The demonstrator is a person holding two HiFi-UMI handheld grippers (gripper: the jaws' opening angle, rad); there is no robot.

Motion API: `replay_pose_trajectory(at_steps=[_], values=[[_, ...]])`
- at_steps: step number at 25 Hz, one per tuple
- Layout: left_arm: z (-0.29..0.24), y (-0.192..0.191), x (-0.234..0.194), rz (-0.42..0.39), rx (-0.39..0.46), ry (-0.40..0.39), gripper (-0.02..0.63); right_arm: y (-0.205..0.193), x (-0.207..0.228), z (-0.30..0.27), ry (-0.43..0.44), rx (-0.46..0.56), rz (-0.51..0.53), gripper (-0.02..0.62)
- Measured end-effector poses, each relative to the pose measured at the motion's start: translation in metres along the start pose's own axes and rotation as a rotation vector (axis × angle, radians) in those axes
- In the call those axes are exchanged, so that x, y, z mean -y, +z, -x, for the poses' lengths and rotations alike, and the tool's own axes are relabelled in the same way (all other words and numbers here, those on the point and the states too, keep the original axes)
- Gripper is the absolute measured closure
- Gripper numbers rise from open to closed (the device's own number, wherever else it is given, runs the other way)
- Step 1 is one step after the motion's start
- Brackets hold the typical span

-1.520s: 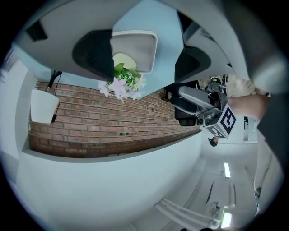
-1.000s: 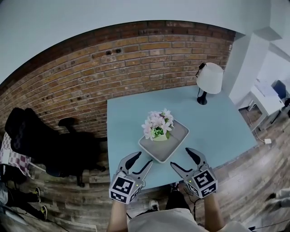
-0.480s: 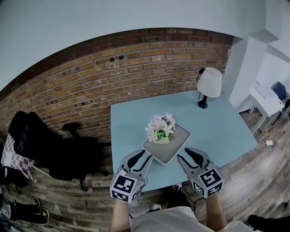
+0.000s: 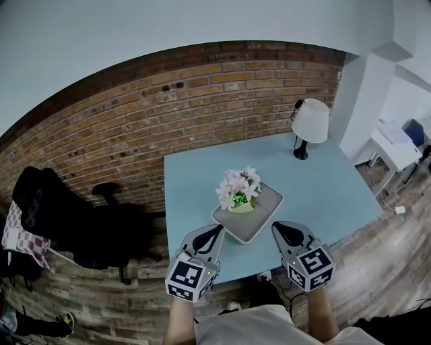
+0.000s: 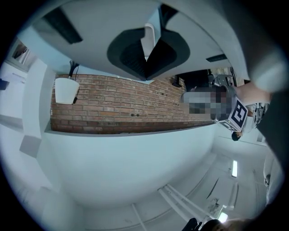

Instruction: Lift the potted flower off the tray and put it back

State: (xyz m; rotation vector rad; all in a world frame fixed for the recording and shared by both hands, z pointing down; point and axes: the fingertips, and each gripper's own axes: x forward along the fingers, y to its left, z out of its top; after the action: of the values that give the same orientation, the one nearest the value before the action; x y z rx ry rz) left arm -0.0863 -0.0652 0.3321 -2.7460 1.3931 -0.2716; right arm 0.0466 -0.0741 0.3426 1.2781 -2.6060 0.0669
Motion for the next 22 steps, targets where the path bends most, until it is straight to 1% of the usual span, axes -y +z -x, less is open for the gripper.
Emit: replay_pose_trajectory(at_steps=[4,9,22], values=[[-0.003,0.001,0.006,-0.002,0.009,-0.014,0.58,0.0,0.0,0.001,0.005,-0.013,0.013,0.575],[-0.007,-0.001,0.006,0.003,0.007,-0.01,0.58,-0.002,-0.001,0.0,0.028,-0.027,0.018,0.575],[-0.013,-0.004,0.007,0.003,-0.008,-0.02,0.58,-0.007,0.0,-0.003,0.034,-0.032,0.004,0.575]])
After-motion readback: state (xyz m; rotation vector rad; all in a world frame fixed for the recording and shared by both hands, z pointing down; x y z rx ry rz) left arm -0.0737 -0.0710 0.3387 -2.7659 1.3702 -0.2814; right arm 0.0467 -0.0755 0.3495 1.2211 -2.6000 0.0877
